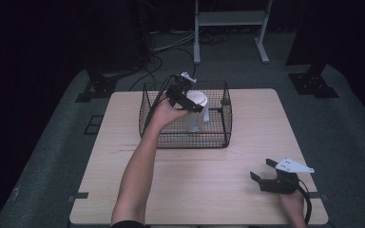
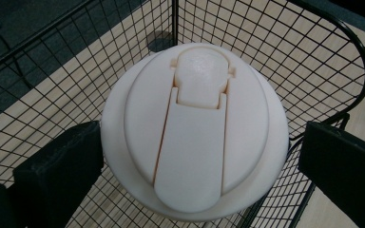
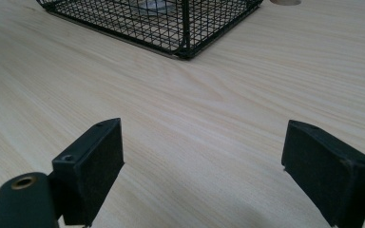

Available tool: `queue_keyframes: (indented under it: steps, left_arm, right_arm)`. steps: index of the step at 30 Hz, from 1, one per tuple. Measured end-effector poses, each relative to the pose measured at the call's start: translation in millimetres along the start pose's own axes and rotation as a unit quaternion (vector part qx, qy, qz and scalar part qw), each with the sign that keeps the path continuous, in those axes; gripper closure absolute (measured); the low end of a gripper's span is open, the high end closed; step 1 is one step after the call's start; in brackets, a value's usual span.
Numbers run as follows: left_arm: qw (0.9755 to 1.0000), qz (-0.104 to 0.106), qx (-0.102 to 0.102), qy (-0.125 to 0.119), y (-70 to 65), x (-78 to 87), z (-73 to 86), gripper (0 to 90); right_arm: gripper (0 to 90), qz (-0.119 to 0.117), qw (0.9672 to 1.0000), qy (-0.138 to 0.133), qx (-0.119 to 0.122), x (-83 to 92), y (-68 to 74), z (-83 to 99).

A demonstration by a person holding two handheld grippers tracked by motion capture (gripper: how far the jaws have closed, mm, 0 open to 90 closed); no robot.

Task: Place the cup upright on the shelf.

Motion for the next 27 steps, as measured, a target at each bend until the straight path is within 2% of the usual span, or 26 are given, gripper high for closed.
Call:
queue_keyframes:
  steps: [5,16,27]
  left_arm:
    - [1.0000,-0.003,0.003,-0.004,0.1,6.4,0.5,0.3]
    - [0.9998,0.004,-0.013,-0.015,-5.2,27.0,9.7,0.3]
    - [0.9991,0.017,-0.023,-0.032,-11.6,50.0,31.5,0.4]
  right_arm:
    - [12.9,0.001,1.0000,-0.001,0.001,-0.1,0.1,0.0]
    - [12.9,0.002,1.0000,-0.001,0.003,-0.1,0.5,0.1]
    - [12.9,0.003,1.0000,-0.002,0.003,0.1,0.4,0.2]
Point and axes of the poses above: each handheld gripper's, and its own axes: x roughly backward along the jaws, z roughly out of its underside, y roughly to its left, the point moved 3 cm from there along -x, roughly forward along the jaws, and after that the axes turned 12 degrees about x, right-handed, at the moved point
